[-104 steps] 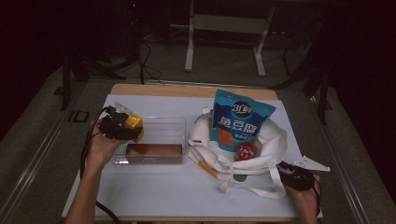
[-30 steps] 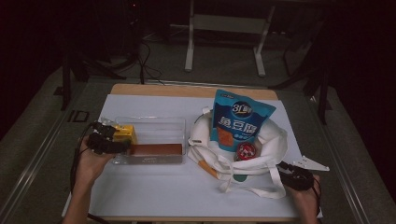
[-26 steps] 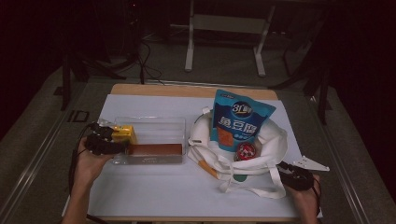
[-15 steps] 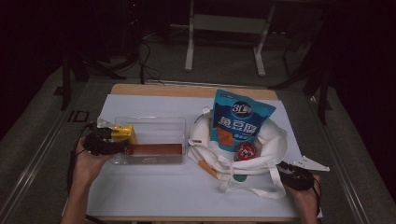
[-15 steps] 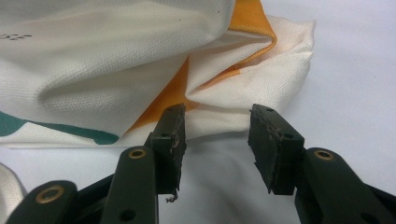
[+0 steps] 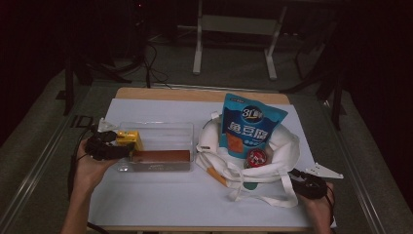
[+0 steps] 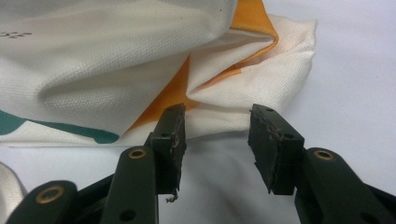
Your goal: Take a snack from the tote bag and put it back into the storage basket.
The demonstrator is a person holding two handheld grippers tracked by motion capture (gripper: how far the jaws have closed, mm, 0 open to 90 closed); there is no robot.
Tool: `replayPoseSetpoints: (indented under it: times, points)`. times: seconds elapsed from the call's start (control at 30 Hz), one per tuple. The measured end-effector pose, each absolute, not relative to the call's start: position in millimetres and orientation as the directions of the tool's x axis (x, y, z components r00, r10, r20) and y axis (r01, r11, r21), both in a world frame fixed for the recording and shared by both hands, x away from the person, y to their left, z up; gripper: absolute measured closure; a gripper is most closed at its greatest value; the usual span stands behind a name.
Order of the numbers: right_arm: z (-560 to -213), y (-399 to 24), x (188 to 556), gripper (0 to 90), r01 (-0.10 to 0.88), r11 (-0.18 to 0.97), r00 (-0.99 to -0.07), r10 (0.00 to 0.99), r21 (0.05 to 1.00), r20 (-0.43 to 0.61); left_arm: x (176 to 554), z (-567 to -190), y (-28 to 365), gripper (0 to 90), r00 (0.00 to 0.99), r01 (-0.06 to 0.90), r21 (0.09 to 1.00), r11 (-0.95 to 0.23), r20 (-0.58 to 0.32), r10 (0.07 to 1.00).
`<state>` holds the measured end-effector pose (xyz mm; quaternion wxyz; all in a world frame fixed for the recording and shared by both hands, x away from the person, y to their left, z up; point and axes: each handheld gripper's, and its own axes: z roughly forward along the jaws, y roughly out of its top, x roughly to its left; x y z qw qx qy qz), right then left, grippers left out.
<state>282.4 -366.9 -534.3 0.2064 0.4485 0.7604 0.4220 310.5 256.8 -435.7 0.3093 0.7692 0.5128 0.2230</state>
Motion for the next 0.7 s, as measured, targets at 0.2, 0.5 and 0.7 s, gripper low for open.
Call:
replayPoseSetpoints:
  times: [0.2, 0.5, 0.7]
  points:
    - [-534.5, -366.4, 282.5, 55.9, 0.509, 0.247, -0.514, 0.856, 0.824, 0.062, 309.3, -433.6, 255.8, 23.1, 0.389, 0.634, 0.719, -0.286, 0.024, 0.921]
    - [-534.4, -366.3, 282.5, 55.8, 0.51, 0.247, -0.515, 0.855, 0.824, 0.062, 305.7, -427.0, 252.4, 26.0, 0.413, 0.597, 0.742, -0.305, 0.042, 0.91]
    - [-534.4, -366.4, 282.5, 55.8, 0.509, 0.248, -0.515, 0.855, 0.824, 0.061, 302.2, -422.9, 249.2, 35.3, 0.432, 0.556, 0.763, -0.328, 0.072, 0.899]
